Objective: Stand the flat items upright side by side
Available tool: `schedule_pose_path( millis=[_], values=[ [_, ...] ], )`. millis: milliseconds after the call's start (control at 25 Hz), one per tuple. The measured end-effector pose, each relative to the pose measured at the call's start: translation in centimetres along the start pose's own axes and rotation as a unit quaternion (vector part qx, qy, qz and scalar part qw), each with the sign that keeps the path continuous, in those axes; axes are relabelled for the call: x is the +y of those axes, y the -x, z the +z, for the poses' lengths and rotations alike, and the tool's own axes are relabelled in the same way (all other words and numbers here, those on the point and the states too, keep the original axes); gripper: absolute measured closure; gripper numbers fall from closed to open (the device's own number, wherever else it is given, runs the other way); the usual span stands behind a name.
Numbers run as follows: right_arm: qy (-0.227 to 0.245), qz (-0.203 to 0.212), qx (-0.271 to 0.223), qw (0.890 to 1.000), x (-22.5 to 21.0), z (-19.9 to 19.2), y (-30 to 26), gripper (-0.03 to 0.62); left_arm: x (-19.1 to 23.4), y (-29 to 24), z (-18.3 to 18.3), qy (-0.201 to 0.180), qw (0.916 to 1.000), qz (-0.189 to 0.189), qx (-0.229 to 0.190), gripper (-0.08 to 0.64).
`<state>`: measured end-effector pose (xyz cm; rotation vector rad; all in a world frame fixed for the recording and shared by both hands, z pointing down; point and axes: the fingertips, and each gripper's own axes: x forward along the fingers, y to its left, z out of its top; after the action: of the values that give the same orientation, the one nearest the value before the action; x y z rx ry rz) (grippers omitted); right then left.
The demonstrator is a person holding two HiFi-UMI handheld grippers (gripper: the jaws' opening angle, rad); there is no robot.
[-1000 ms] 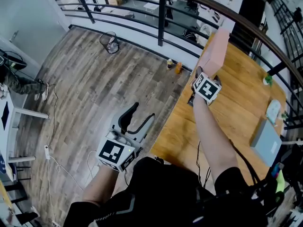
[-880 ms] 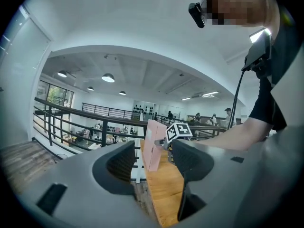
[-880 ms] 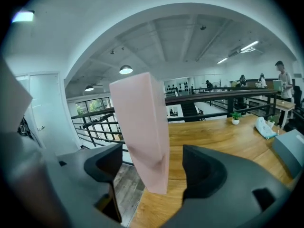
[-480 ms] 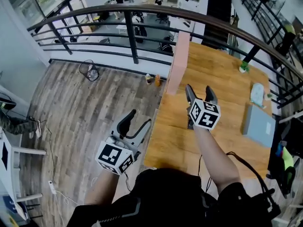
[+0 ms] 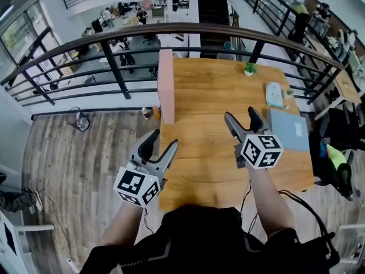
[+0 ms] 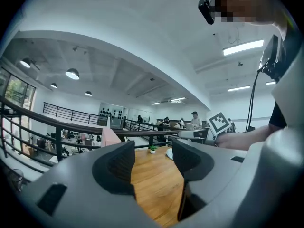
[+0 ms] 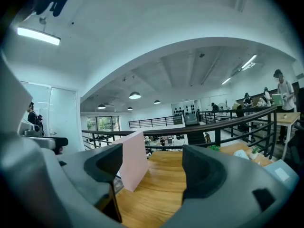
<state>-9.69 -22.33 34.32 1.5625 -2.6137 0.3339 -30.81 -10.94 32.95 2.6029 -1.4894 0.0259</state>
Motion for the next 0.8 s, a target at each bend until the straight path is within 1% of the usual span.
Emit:
schedule_pose_path(
  millis=[160, 280, 360, 520, 680, 800],
  values=[
    [0.002, -0.011, -0.012, 1.000, -2.6, 1.1, 3.6, 0.212, -2.3, -1.8, 0.5, 0.001, 0.9996, -0.026, -0.005, 0.296],
    [0.014, -0.019, -0.020, 1.000, -3.9, 1.8, 5.4, 0.212, -2.6, -3.0, 0.5, 0.022, 0.9995, -0.022, -0.008, 0.296],
    [0.018, -0.024, -0.023, 0.999, -5.0, 2.2, 6.9, 0.212, -3.4, -3.9, 0.3, 0.025, 0.9994, -0.022, -0.004, 0.296],
    [0.024, -0.030, -0.031, 0.999, -7.8, 3.0, 10.2, 0.212, -6.3, -6.0, 0.3, 0.016, 0.9989, -0.044, 0.003, 0.296],
    [0.021, -0.036, -0.030, 0.999, -11.1, 3.2, 13.1, 0.212, -9.5, -7.8, 1.1, -0.001, 0.9985, -0.055, 0.005, 0.296],
    [0.033, -0.040, -0.031, 0.998, -14.1, 3.7, 15.0, 0.212, -12.1, -9.8, 1.2, -0.006, 0.9978, -0.065, 0.010, 0.296]
  ],
)
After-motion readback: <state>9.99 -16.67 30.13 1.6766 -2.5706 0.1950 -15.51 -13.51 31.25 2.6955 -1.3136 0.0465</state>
